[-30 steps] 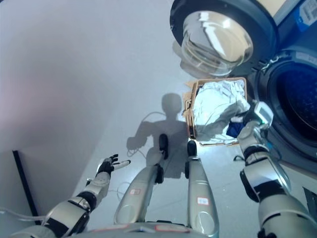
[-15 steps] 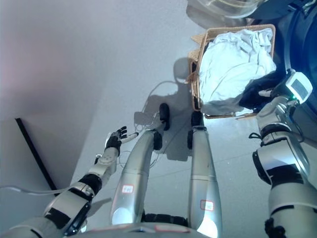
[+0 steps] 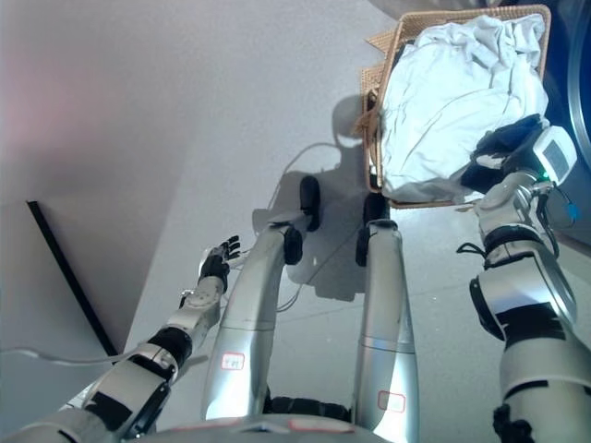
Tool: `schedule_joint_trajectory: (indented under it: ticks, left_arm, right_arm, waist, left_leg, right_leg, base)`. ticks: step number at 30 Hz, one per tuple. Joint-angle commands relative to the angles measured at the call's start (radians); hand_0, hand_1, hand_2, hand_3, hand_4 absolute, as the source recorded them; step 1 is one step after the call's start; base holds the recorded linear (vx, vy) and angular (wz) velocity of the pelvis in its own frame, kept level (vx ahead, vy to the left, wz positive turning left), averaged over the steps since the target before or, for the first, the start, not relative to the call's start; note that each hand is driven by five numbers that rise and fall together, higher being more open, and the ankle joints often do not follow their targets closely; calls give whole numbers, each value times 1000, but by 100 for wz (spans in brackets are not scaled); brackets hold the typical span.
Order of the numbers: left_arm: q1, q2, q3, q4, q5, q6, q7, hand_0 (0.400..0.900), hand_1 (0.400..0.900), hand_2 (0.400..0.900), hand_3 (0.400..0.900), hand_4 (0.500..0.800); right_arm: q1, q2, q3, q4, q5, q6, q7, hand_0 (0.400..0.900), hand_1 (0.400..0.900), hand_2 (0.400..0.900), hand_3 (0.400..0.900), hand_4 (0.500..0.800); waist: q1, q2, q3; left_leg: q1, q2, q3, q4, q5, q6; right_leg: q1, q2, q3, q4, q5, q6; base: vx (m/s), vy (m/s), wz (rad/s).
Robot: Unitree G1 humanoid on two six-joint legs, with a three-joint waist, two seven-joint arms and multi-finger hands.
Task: Put the clothes in the basket into the washing machine.
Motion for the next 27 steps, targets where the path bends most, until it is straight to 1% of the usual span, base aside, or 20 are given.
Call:
schedule_joint_trajectory:
  ticks: [1,4,10,13,16,17,18,19,21,22,23,24,25,27]
  left_arm:
    - [98,12,11,46,-23,-3,59,900,900,900,900,800]
    - [93,8,15,52,-24,-4,66,900,900,900,900,800]
    - [91,4,26,83,-20,-4,77,900,900,900,900,800]
    - [86,5,48,118,-18,1,81,900,900,900,900,800]
    - [93,10,70,143,-24,5,81,900,900,900,900,800]
    - [93,10,70,143,-24,5,81,900,900,900,900,800]
    - [99,13,90,158,-35,8,82,900,900,900,900,800]
    - [98,15,98,163,-38,9,82,900,900,900,900,800]
    - [102,16,117,176,-57,12,78,900,900,900,900,800]
    - [105,18,122,177,-63,13,77,900,900,900,900,800]
    - [104,18,122,177,-64,13,77,900,900,900,900,800]
    - [112,23,130,174,-79,16,68,900,900,900,900,800]
    - [114,25,133,175,-79,18,65,900,900,900,900,800]
    - [118,25,132,176,-94,20,61,900,900,900,900,800]
  right_arm:
    - [122,2,30,-16,-30,24,-42,400,400,400,400,500]
    - [135,12,20,-15,-28,25,-54,400,400,400,400,500]
    - [151,20,-19,-50,12,4,-92,400,400,400,400,500]
    - [169,20,-60,-101,65,-29,-113,400,400,400,400,500]
    - [182,14,-122,-167,163,-71,-130,400,400,400,400,500]
    - [182,14,-122,-168,163,-71,-131,400,400,400,400,500]
    - [190,8,-193,-233,287,-129,-141,400,400,400,400,500]
    - [194,9,-220,-258,338,-153,-142,400,400,400,400,500]
    - [190,21,-311,-302,513,-240,-142,400,400,400,400,500]
    - [185,20,-342,-316,582,-270,-134,400,400,400,400,500]
    - [185,19,-343,-315,584,-271,-133,400,400,400,400,500]
    - [164,13,-394,-310,694,-307,-116,400,400,400,400,500]
    - [150,5,-412,-313,736,-325,-113,400,400,400,400,500]
    - [102,-23,-445,-277,827,-339,-111,400,400,400,400,500]
  waist:
    - [-21,19,-97]
    - [-22,16,-103]
    - [-21,3,-116]
    - [-29,-13,-131]
    - [-40,-25,-134]
    - [-40,-26,-138]
    - [-49,-32,-140]
    - [-53,-35,-144]
    - [-56,-34,-152]
    - [-57,-32,-156]
    - [-57,-33,-159]
    - [-56,-23,-168]
    - [-55,-20,-174]
    - [-48,-9,-182]
  left_leg:
    - [-45,-41,57,34,-88,17]
    - [-31,-42,52,17,-80,17]
    - [23,-41,44,-51,-61,17]
    - [64,-40,37,-88,-55,17]
    - [112,-33,33,-139,-45,12]
    - [106,-34,33,-139,-42,13]
    - [141,-29,33,-178,-37,9]
    - [152,-28,32,-192,-36,8]
    - [170,-27,31,-212,-34,8]
    - [175,-27,31,-219,-33,6]
    - [169,-27,32,-219,-29,7]
    - [182,-26,31,-230,-30,6]
    - [183,-25,32,-234,-29,5]
    - [196,-28,34,-241,-30,3]
  right_leg:
    - [-15,38,-6,-33,25,63]
    - [-1,34,-12,-45,32,63]
    - [53,32,-17,-101,51,65]
    - [93,33,-14,-139,56,65]
    - [144,36,-12,-192,68,64]
    - [137,35,-11,-191,70,64]
    - [172,40,-8,-225,75,63]
    - [182,44,-6,-242,77,63]
    - [202,49,-1,-264,78,63]
    - [208,50,1,-272,77,63]
    - [200,50,2,-271,80,63]
    - [209,51,6,-277,76,63]
    - [209,50,7,-278,75,64]
    - [218,51,13,-280,71,63]
  base:
    - [0,0,0]
    - [-21,10,0]
    - [1,6,-3]
    - [5,16,-11]
    - [11,7,-8]
    - [29,5,-13]
    - [34,3,-13]
    - [52,0,-18]
    - [46,-9,-11]
    - [22,-11,-5]
    - [40,-21,-3]
    - [45,-25,-3]
    - [93,-46,-4]
    - [68,-41,-1]
